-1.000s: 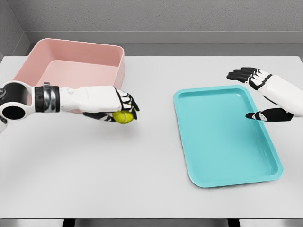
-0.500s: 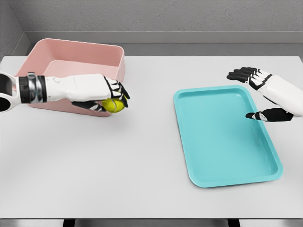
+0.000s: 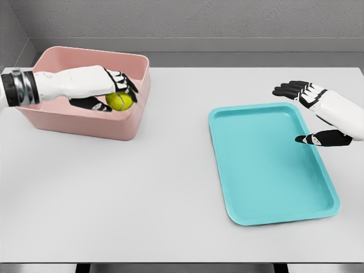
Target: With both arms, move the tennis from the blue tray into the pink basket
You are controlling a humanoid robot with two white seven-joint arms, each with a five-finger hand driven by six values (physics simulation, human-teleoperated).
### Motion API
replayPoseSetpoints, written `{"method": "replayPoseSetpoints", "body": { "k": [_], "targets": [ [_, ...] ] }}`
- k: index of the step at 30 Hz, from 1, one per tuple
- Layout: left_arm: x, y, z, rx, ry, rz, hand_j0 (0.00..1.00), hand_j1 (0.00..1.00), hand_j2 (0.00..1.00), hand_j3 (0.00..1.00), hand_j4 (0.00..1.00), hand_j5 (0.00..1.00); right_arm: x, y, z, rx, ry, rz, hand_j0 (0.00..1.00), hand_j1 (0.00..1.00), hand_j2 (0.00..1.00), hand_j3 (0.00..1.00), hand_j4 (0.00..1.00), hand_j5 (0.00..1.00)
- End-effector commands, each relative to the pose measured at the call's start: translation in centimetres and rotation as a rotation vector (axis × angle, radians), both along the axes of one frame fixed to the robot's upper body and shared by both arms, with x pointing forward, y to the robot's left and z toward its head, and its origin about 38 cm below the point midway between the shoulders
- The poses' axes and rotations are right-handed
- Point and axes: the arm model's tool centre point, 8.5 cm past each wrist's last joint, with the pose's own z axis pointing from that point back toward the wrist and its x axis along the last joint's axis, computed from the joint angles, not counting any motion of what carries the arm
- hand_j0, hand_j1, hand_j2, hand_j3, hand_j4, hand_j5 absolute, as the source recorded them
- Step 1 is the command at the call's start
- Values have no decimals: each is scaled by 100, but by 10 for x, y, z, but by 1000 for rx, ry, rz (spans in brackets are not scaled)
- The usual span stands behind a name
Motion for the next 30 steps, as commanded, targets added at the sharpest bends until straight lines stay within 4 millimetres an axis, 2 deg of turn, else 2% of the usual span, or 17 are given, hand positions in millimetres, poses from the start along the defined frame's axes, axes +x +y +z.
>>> {"method": "replayPoseSetpoints", "body": {
  "k": [1,11,13,14,15,16,17,25,30],
  "targets": [
    [8,13,2,-15,7,49,56,56,56,56,56,56,0,0,1,7,2,0,100,100,100,100,100,100],
    [35,63,3,-21,15,224,57,57,57,57,57,57,0,0,1,7,2,0,100,100,100,100,100,100],
    [39,70,6,-21,11,250,60,60,60,60,60,60,0,0,1,7,2,0,100,100,100,100,100,100],
    [40,69,5,-26,12,252,63,63,63,63,63,63,0,0,1,7,2,0,100,100,100,100,100,100],
    [41,70,5,-32,10,258,78,78,78,78,78,78,0,0,1,7,2,0,100,100,100,100,100,100],
    [40,69,5,-37,10,252,96,96,96,96,96,96,0,0,1,7,2,0,100,100,100,100,100,100],
    [40,67,6,-43,11,248,100,100,100,100,100,100,0,0,1,7,2,0,100,100,100,100,100,100],
    [40,60,16,-57,-10,228,100,100,100,100,100,100,0,-1,0,8,3,-1,100,100,100,100,100,100],
    [27,48,14,-58,-10,173,100,100,100,100,100,100,0,-1,0,8,3,-1,100,100,100,100,100,100]
  ]
}}
